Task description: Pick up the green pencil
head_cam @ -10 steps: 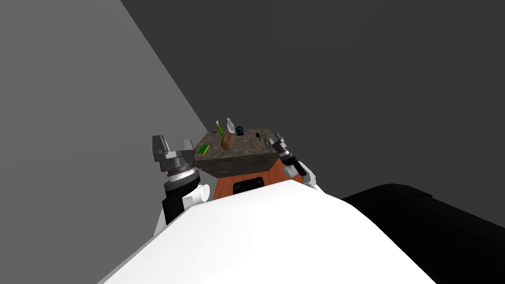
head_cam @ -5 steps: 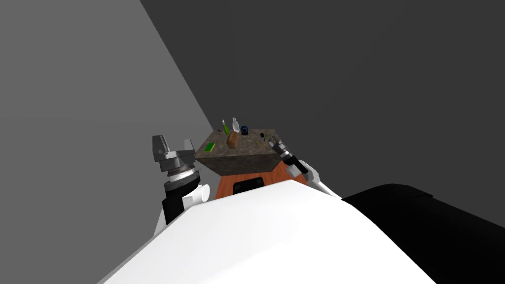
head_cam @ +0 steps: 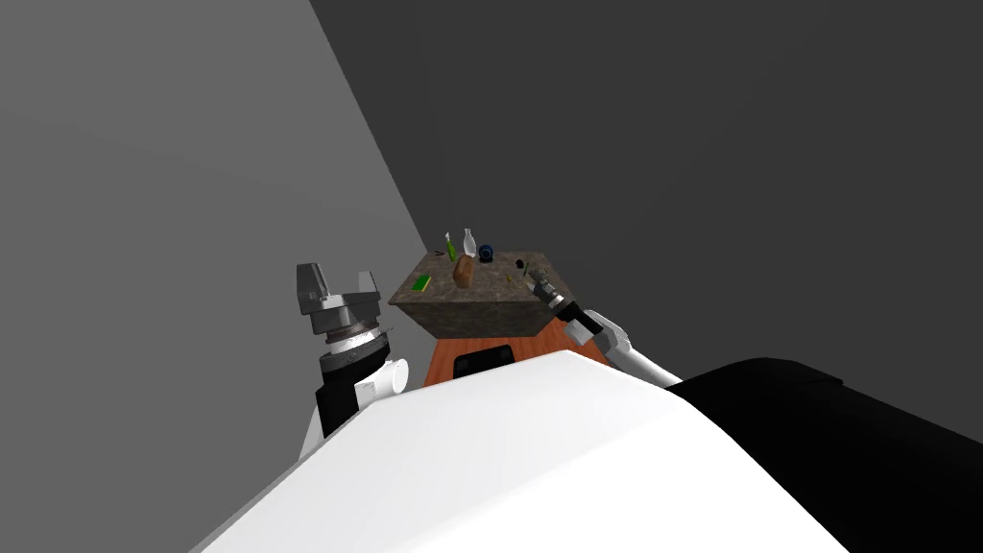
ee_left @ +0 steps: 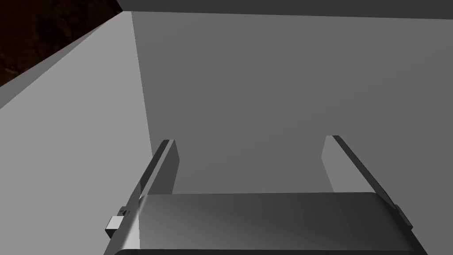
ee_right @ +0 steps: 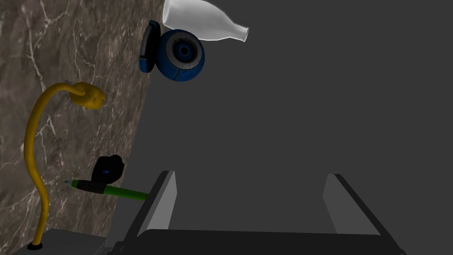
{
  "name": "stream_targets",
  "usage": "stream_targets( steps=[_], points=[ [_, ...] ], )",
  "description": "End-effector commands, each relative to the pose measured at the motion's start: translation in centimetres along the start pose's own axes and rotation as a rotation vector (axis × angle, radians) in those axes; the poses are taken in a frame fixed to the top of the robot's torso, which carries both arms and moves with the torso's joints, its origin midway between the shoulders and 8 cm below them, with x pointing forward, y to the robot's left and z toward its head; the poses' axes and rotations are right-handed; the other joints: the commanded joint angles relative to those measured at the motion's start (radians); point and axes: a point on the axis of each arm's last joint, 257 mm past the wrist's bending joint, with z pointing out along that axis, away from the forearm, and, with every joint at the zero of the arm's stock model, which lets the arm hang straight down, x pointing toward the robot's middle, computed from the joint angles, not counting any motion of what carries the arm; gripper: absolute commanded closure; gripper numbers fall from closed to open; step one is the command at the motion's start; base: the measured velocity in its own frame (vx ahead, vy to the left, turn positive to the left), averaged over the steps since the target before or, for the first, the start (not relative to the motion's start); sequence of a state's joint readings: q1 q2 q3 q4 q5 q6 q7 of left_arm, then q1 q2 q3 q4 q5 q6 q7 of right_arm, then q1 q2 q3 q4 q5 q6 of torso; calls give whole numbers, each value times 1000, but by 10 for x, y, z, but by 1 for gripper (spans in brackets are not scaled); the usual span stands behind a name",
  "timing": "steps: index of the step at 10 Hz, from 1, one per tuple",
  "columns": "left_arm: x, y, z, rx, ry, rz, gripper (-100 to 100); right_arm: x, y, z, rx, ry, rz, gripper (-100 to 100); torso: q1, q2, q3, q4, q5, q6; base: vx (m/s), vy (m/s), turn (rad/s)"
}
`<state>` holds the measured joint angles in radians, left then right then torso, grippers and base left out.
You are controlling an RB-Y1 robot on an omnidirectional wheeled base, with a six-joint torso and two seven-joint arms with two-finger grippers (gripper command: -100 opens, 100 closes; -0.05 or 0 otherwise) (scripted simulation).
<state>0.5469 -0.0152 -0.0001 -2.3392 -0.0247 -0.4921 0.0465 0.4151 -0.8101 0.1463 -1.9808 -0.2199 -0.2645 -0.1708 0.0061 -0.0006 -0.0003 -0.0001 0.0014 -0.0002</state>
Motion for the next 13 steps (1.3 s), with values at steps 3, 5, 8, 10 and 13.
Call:
stream_targets(
  steps=[3, 5, 8, 10, 13],
  points=[
    [0, 0, 0, 0, 0, 0, 0, -14, -34, -10, 116, 25, -63, -100, -2, 0, 0, 0, 0, 0, 13, 63, 87],
    [0, 0, 0, 0, 0, 0, 0, -24, -54, -18, 186, 34, -99, -100, -3, 0, 0, 0, -1, 0, 17, 47, 113],
    [0, 0, 0, 0, 0, 0, 0, -47, -93, -37, 325, 38, -169, -100, -4, 1, 1, 0, -1, 1, 12, 44, 124],
    [0, 0, 0, 0, 0, 0, 0, -62, -112, -50, 399, 42, -214, -100, -3, 0, 0, 0, 0, 0, 28, 54, 155],
    [0, 0, 0, 0, 0, 0, 0, -93, -145, -78, 541, 36, -295, -100, -4, 0, 0, 0, -1, 1, 23, 39, 127]
  ],
)
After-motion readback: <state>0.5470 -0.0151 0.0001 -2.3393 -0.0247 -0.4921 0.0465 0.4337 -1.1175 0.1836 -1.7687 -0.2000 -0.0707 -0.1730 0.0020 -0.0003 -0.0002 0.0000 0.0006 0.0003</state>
